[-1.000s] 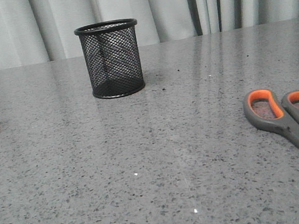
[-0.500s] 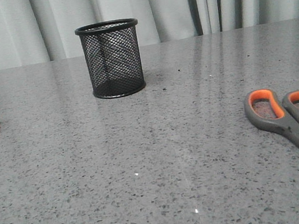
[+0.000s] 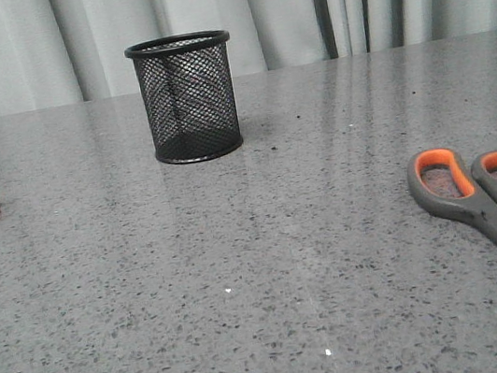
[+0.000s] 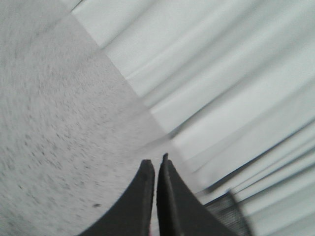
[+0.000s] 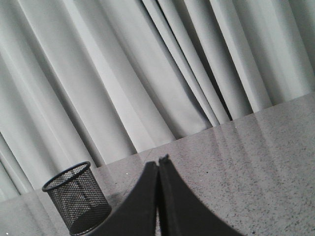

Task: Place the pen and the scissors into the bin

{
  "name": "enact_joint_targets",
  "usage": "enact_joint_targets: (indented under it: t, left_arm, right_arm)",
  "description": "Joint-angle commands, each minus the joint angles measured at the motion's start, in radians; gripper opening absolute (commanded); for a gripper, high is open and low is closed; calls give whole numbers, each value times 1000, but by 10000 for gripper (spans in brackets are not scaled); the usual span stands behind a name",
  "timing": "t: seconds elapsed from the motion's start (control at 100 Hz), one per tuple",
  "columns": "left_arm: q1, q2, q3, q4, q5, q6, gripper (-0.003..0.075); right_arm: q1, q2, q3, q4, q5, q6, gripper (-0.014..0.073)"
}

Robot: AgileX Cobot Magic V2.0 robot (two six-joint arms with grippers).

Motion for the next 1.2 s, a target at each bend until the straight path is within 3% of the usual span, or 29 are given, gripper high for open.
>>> enact_joint_targets:
  t: [0.0, 0.11, 0.28, 0.33, 0.56, 0.84, 1.02, 1.19]
  left_arm:
    - [-10, 10, 39, -165, -54, -7, -18]
    - [-10, 10, -11, -157, 9, 31, 8]
    - [-10, 66, -217, -59, 178, 320, 295]
    - [-10, 123, -284, -23, 221, 370, 328]
    - [-10, 556, -629, 247, 559, 372, 243]
    - [-17, 1048, -986, 469, 853, 184, 230]
    - [-130, 1265, -1189, 768, 1000, -27, 230]
    - [-235, 1413, -1295, 846, 1041, -102, 230]
  right_arm:
    - [-5, -13, -16, 30, -53, -1, -47]
    - [-5, 18, -88, 34, 38, -1, 24]
    - [-5, 169, -234, -4, 176, -1, 330]
    - [-5, 227, -283, -21, 226, -1, 385]
    - [-5, 491, -493, -47, 479, -3, 391]
    - [-3, 583, -561, -47, 538, -3, 391]
    - [-3, 583, -561, -47, 550, -3, 391]
    - [-3, 583, -561, -47, 552, -3, 391]
